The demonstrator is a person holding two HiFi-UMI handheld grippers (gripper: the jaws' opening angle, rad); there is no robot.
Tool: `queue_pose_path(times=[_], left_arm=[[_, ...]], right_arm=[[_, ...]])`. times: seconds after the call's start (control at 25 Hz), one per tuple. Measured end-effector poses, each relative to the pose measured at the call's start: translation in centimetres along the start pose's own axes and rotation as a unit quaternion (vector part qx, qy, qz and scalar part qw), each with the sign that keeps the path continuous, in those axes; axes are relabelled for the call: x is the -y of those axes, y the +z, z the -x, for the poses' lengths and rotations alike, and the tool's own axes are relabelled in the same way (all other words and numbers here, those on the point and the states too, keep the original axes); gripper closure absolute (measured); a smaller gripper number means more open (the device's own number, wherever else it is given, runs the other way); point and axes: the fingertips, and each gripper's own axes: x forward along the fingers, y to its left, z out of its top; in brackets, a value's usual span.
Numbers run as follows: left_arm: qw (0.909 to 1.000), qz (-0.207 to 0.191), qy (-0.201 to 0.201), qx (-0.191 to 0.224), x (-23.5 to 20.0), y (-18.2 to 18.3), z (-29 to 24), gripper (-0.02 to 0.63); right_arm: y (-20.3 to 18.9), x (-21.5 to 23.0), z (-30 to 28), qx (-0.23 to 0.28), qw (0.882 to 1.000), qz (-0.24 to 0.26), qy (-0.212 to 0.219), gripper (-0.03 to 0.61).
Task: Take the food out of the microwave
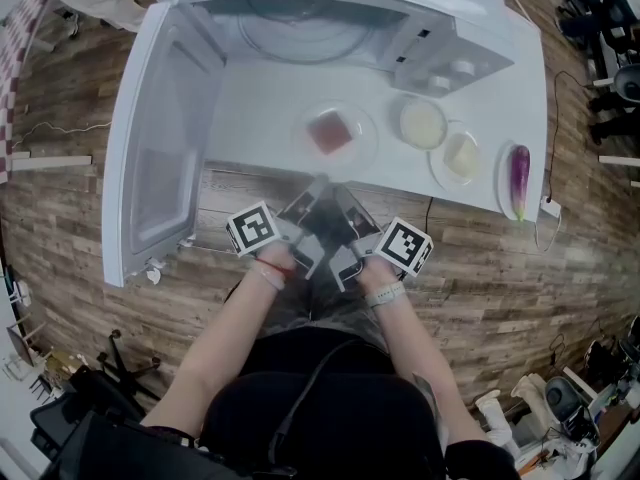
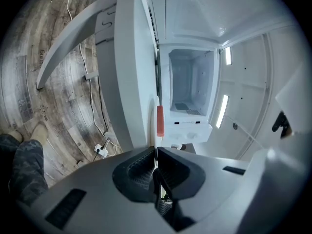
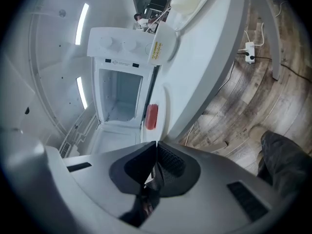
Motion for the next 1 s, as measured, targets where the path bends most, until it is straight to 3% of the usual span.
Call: queue_pose_path(times=[0.64, 1.0], left_arm=[[0.9999, -0.013, -0.010, -0.006, 0.3, -0.2, 0.3, 0.588], [0.9961, -0.066, 0.025, -0.053, -0.9, -1.4, 1.2, 0.588]], right_arm=[[0.8, 0.1, -0.5, 0.014, 0.998, -0.059, 0.014, 0.557], [1.8, 0.0, -0.7, 0.031, 0.997, -0.065, 0.017, 0.557]])
